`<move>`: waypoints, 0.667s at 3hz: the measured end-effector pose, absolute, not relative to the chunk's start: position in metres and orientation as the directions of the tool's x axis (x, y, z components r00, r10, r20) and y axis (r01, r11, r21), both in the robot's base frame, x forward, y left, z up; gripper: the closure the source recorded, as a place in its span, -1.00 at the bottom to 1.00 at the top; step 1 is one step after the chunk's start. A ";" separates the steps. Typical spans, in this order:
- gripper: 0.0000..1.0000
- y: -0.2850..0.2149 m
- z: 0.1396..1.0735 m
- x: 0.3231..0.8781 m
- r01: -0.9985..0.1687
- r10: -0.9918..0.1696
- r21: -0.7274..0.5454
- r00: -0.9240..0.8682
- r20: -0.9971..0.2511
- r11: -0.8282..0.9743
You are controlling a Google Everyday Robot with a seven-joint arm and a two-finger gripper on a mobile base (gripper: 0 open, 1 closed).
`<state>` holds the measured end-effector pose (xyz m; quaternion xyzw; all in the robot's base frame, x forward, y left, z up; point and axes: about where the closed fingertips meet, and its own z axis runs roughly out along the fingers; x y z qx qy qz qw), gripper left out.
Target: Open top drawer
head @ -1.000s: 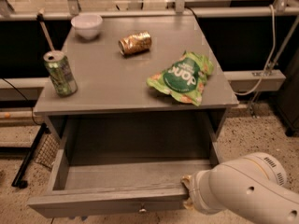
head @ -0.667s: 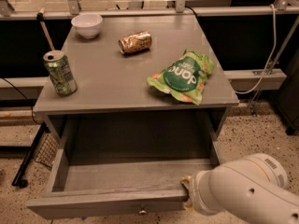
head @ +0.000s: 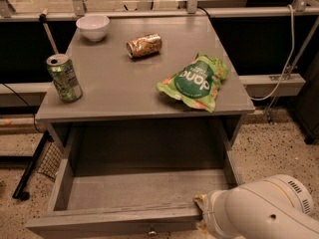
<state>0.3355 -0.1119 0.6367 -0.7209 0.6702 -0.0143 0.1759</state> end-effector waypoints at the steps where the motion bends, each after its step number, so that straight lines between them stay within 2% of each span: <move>1: 0.04 -0.112 0.637 0.335 -0.961 -0.972 -0.274 0.103 -0.213 -0.042; 2: -0.45 -0.112 0.638 0.335 -0.961 -0.972 -0.275 0.104 -0.212 -0.043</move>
Offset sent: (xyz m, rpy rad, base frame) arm -0.0001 0.0001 0.0003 -0.0010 -0.0007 0.0008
